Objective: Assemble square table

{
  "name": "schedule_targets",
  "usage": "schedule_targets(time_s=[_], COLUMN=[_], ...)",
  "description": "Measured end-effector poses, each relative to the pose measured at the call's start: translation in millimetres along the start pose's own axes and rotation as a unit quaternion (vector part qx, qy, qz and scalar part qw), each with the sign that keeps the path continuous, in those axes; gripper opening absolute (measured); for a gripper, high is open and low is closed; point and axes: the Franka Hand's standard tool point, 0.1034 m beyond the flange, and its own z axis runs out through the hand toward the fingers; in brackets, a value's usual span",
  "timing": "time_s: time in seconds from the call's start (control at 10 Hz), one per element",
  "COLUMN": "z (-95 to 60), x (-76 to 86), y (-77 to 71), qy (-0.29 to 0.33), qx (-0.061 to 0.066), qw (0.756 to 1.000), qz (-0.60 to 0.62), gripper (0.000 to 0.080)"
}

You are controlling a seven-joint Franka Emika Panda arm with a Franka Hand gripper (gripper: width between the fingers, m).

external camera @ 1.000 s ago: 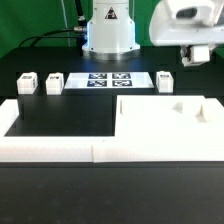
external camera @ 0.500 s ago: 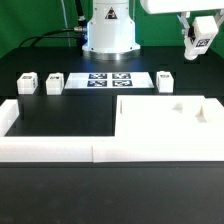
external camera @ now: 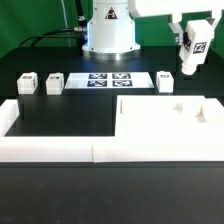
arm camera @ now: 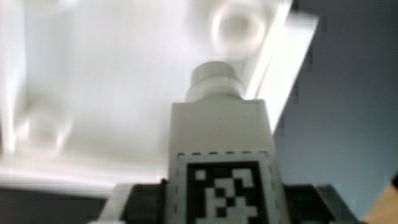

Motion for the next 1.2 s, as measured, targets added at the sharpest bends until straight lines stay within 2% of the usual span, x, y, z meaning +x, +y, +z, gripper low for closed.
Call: schedule_targets(time_s=[0.1, 0.3, 0.6, 0.7, 0.9, 1.0, 1.2], z=[4.8, 4.9, 9.2, 13.2, 26.0, 32.8, 50.1], x=[14.5, 10.2, 5.6, 7.4, 22.1, 20.2, 13.0], y=[-1.3, 0.7, 1.5, 6.7, 16.9, 18.2, 7.8], qy=[0.051, 0.118, 0.104, 0.103, 0.106, 0.102, 0.098], qx=[-0.001, -0.005, -0.005, -0.008, -0.012, -0.012, -0.006], qw=[0.999, 0.993, 0.995, 0.995, 0.994, 0.994, 0.995], qz=[-0.006, -0.004, -0.005, -0.018, -0.027, -0.026, -0.026], gripper=[0.029, 0.029, 0.029, 0.029, 0.029, 0.029, 0.029])
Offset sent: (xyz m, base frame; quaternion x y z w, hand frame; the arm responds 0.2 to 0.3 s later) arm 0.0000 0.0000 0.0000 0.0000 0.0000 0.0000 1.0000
